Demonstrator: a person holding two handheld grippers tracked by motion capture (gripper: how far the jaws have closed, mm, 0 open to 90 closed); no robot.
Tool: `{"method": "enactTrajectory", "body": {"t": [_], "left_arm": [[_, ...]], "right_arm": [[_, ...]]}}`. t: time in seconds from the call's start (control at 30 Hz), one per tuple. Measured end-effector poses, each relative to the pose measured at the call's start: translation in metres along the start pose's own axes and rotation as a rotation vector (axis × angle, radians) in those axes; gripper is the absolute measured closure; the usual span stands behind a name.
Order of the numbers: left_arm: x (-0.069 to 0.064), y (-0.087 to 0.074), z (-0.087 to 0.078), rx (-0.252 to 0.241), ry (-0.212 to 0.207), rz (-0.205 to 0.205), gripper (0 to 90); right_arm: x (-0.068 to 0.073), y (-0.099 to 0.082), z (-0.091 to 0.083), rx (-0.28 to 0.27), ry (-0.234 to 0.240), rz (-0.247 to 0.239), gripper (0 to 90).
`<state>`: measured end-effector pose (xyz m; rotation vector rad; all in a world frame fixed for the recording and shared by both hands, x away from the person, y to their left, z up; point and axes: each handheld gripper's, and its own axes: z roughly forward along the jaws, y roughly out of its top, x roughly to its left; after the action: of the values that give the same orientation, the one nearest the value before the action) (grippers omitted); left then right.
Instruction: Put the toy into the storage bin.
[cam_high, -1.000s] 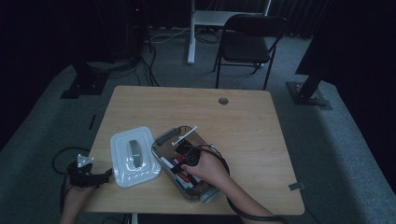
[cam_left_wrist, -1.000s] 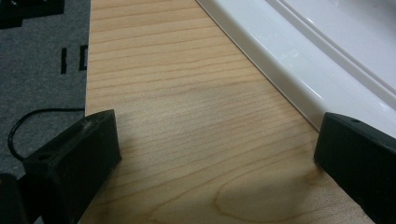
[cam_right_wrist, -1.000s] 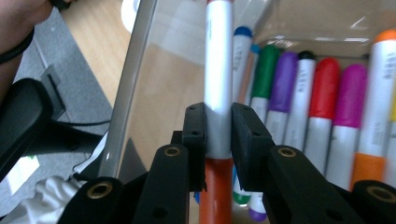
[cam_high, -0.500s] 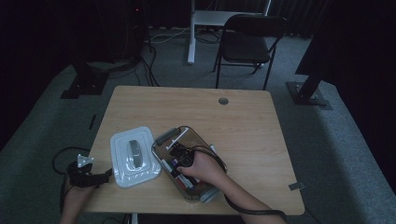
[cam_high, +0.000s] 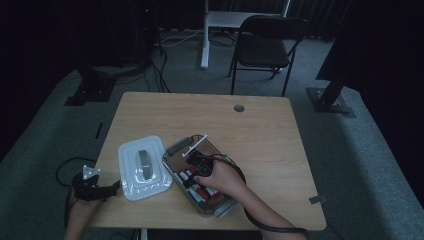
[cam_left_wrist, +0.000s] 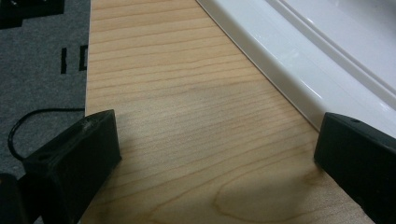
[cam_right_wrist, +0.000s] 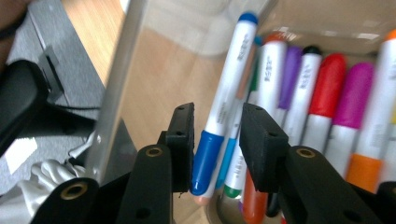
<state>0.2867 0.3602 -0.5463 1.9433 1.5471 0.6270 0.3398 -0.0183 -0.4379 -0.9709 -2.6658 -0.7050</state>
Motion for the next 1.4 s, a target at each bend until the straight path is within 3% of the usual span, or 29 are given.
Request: {"method": "enactTrajectory", "body": {"t": [0.13,0.37,0.57,0.73,1.0,1.4], "left_arm": [[0.000,0.000,0.000,0.000,0.000,0.000,0.7],[0.000,0.000,0.000,0.001,0.000,0.000,0.7],[0.000,0.000,0.000,0.000,0.000,0.000,0.7],[0.000,0.000,0.000,0.002,0.000,0.002,0.7],[0.000,0.000,0.000,0.001,0.000,0.000,0.7],[0.000,0.000,0.000,0.001,-0.001,0.000,0.7]], "right_arm": [[-0.004,-0.006,-0.023,-0.065,0.008,0.005,64.5],[-0.023,-0.023,-0.069,-0.189,-0.032,0.030,61.8],[-0.046,-0.038,-0.104,-0.296,-0.097,0.070,59.8],[-0.069,-0.052,-0.116,-0.342,-0.146,0.123,59.4],[-0.107,-0.073,-0.098,-0.299,-0.210,0.209,59.5],[-0.135,-0.095,-0.033,-0.181,-0.191,0.266,60.4]]}}
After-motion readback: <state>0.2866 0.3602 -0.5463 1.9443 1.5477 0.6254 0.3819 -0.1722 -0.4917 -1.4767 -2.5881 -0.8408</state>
